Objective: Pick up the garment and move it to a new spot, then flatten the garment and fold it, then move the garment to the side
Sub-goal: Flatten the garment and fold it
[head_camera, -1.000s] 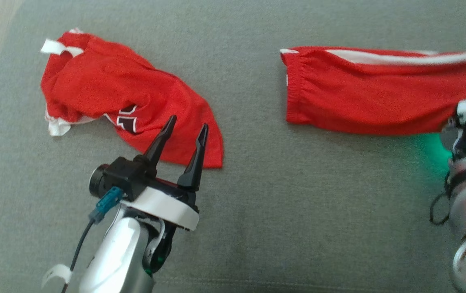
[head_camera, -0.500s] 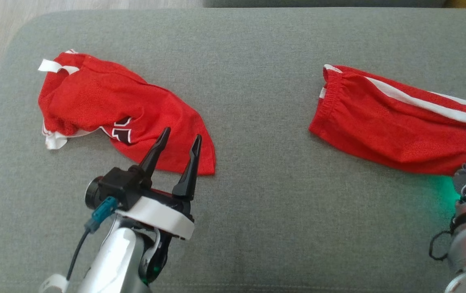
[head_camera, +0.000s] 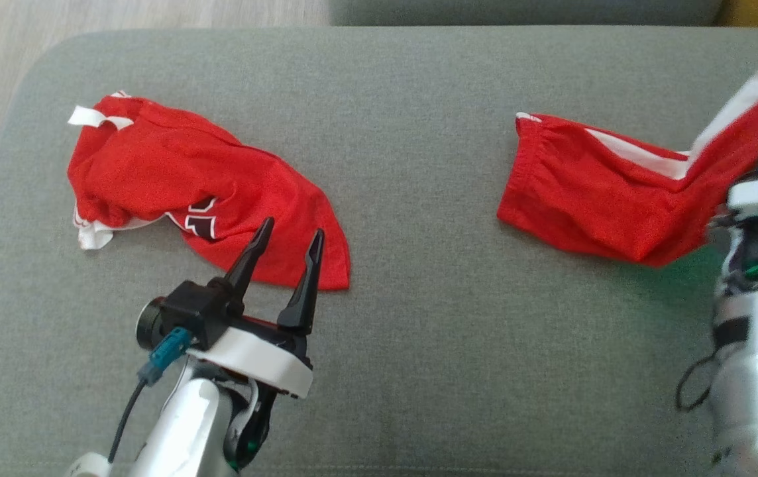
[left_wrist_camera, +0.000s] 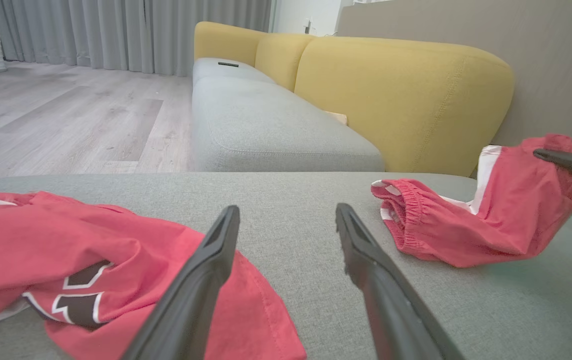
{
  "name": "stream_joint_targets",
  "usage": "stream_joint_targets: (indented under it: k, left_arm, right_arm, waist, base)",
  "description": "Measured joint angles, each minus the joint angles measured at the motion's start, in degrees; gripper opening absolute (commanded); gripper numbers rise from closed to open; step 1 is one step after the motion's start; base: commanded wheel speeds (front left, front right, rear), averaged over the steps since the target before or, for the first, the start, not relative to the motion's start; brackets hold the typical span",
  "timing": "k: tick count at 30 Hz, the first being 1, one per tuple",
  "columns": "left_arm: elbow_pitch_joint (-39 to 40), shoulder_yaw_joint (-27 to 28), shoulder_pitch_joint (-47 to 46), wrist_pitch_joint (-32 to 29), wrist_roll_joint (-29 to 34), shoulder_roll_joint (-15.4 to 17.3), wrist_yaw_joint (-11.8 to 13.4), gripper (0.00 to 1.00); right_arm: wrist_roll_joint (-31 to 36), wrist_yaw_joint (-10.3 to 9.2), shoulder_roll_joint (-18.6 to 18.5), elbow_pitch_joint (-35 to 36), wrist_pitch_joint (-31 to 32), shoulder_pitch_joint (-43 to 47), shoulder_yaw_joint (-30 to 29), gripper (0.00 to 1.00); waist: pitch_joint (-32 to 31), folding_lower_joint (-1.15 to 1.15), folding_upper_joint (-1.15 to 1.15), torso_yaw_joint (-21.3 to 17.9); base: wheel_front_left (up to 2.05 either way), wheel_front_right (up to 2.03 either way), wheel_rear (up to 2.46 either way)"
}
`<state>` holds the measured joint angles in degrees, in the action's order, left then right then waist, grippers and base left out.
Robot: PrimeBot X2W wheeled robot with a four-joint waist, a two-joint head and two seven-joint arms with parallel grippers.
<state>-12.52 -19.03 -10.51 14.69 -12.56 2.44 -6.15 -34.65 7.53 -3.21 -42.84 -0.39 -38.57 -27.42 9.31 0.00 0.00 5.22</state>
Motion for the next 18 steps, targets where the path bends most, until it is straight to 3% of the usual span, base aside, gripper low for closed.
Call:
stream_joint_targets:
  k: [9, 18]
  left_arm:
    - [-0.5, -0.1, 0.1, 0.0, 0.0, 0.0, -0.4, 1.00]
    - [-0.6, -0.1, 2.2, 0.0, 0.0, 0.0, -0.4, 1.00]
  right_arm:
    - [-14.7, 0.00, 0.0, 8.1, -2.2, 11.2, 22.1, 0.00]
    - [-18.1, 0.00, 0.0, 8.3, -4.7, 12.2, 31.9, 0.00]
  waist:
    - [-2.1, 0.00, 0.00, 0.5]
    - [-2.7, 0.00, 0.00, 2.7]
  base:
    - [0.00, 0.00, 0.00]
    - [0.00, 0.00, 0.00]
